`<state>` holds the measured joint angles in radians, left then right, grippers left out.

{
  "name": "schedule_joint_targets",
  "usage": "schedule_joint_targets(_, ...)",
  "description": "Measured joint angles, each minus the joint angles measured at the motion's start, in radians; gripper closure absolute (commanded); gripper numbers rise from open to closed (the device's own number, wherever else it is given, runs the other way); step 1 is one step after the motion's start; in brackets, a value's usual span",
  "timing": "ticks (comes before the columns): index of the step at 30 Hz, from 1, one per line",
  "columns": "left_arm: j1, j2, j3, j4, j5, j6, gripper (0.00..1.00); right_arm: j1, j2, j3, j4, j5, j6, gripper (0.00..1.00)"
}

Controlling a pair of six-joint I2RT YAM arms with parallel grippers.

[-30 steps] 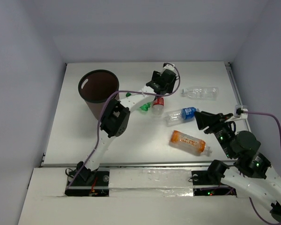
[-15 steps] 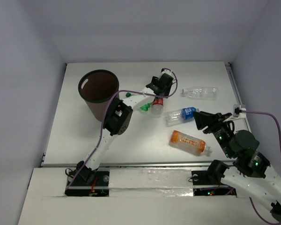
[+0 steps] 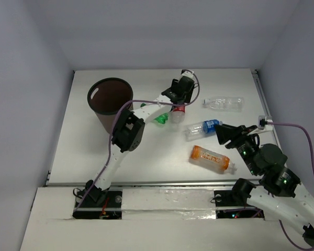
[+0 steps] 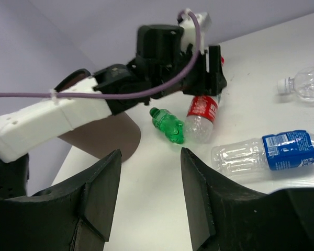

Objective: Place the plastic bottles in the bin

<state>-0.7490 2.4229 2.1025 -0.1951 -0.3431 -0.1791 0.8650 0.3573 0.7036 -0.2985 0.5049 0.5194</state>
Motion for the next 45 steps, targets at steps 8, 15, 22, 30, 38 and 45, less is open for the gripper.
schedule_joint_targets(8,0.0,-0.352,-0.095,0.122,-0.021,0.054,0.55,0.0,-0.009,-0.011,0.016,0.0,-0.001,0.45)
schedule_joint_targets(15,0.021,-0.751,-0.256,0.399,-0.188,0.223,0.53,0.0,-0.009,-0.016,0.018,-0.002,-0.005,0.45)
schedule_joint_targets(22,0.192,-0.986,-0.605,0.654,-0.367,0.334,0.55,0.0,-0.025,-0.02,0.02,-0.027,-0.007,0.45)
schedule_joint_targets(30,0.266,-1.04,-0.945,0.809,-0.456,0.438,0.55,0.0,-0.036,-0.029,0.023,-0.048,-0.006,0.45)
schedule_joint_targets(38,0.331,-1.08,-1.036,0.955,-0.462,0.513,0.54,0.0,-0.011,-0.034,0.034,-0.072,-0.006,0.45)
schedule_joint_targets(45,0.345,-1.091,-1.073,0.991,-0.435,0.5,0.31,0.0,0.058,-0.053,0.066,-0.089,-0.006,0.46)
